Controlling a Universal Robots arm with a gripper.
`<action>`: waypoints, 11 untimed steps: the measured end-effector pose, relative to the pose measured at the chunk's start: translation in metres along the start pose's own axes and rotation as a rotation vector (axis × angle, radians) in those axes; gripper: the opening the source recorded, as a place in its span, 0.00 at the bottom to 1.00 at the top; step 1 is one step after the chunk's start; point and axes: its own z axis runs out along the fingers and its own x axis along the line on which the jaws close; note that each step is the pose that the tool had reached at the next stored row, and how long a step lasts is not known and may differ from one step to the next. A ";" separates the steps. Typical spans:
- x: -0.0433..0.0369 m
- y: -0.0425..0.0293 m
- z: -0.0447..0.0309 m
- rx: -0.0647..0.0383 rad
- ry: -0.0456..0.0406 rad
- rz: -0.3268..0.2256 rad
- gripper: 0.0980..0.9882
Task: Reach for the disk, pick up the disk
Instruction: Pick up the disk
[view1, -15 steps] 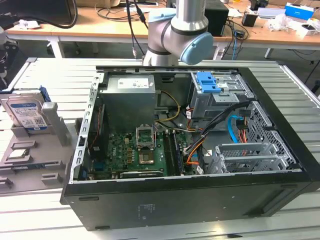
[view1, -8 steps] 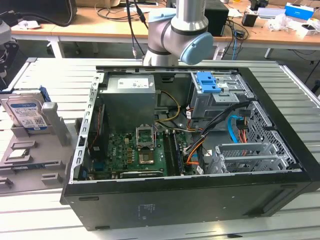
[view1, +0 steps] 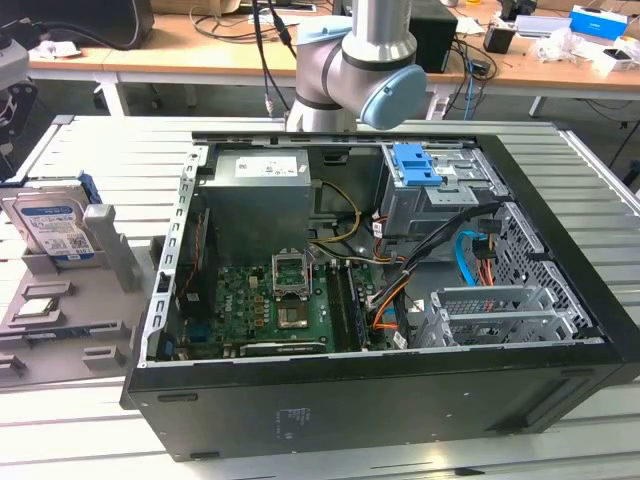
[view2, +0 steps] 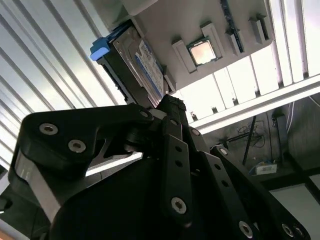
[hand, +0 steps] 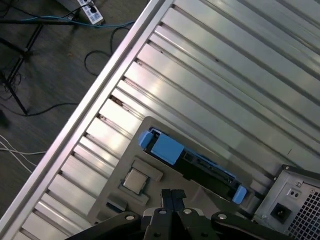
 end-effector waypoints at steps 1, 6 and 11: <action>0.0000 0.0000 0.0000 0.000 0.0005 -0.017 0.01; 0.0000 0.0000 0.0000 0.000 0.0026 -0.070 0.01; 0.0000 0.0000 0.0000 0.000 0.0051 -0.133 0.01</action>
